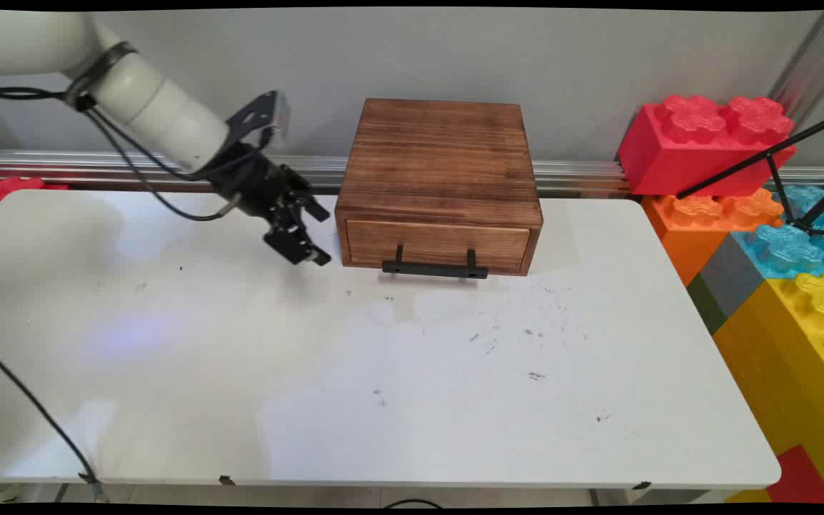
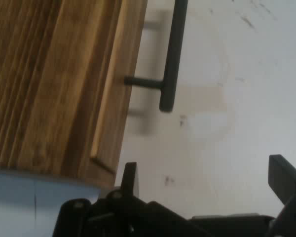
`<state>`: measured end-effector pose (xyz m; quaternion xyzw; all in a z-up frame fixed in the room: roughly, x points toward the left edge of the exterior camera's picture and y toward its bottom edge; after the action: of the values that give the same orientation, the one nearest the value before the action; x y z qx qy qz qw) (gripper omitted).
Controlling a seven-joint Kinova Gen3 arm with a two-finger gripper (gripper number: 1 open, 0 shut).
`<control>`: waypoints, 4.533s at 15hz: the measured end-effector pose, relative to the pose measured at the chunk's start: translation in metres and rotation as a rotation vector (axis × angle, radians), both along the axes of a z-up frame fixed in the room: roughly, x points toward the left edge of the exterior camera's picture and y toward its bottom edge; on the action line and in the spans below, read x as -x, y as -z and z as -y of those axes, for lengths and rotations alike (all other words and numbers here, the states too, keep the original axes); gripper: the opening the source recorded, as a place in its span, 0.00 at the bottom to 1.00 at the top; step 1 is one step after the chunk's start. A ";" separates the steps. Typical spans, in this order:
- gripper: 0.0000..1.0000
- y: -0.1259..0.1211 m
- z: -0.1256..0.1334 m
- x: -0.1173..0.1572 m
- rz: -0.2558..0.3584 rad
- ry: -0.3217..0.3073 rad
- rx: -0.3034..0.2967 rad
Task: Open the drawer
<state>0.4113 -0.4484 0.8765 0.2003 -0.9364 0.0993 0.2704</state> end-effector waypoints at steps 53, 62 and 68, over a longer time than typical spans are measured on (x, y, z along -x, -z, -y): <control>1.00 0.087 0.056 0.215 0.307 0.211 0.070; 1.00 0.095 0.056 0.218 0.274 0.166 0.057; 1.00 0.098 0.044 0.217 0.259 0.153 0.031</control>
<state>0.1938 -0.4923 0.7785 0.1097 -0.9744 0.1176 0.1571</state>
